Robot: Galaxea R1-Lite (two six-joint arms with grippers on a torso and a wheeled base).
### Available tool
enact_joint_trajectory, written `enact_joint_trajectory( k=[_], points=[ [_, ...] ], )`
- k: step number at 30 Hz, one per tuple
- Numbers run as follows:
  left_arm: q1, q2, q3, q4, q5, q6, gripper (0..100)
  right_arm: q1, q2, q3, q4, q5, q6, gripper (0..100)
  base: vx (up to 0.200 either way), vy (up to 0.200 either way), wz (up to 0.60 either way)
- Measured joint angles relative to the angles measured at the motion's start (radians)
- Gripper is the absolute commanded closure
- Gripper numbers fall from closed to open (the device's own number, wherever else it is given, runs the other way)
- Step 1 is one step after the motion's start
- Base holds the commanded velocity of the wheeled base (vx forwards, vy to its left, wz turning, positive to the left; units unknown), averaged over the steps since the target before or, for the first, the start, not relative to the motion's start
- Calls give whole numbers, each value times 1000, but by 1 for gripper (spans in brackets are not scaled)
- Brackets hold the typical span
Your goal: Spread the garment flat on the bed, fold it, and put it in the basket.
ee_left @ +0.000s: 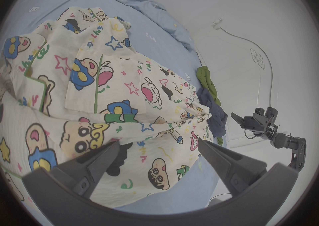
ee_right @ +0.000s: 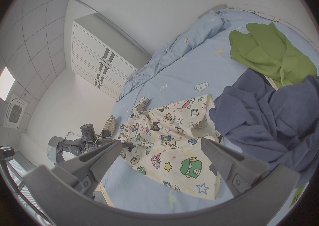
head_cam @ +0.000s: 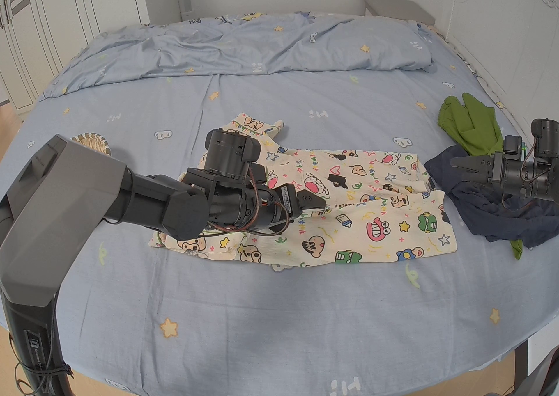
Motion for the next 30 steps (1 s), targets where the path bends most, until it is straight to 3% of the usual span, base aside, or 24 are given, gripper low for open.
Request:
enact_joint_trajectory(
  k=[12,30],
  points=[
    [16,40,-26,-163,38,-80,0,0,-2,4,-4,-1,0,0,0,0,0],
    [-17,-76,117,-171,14,-86,0,0,-3,6,-4,-1,1,0,0,0,0]
  ],
)
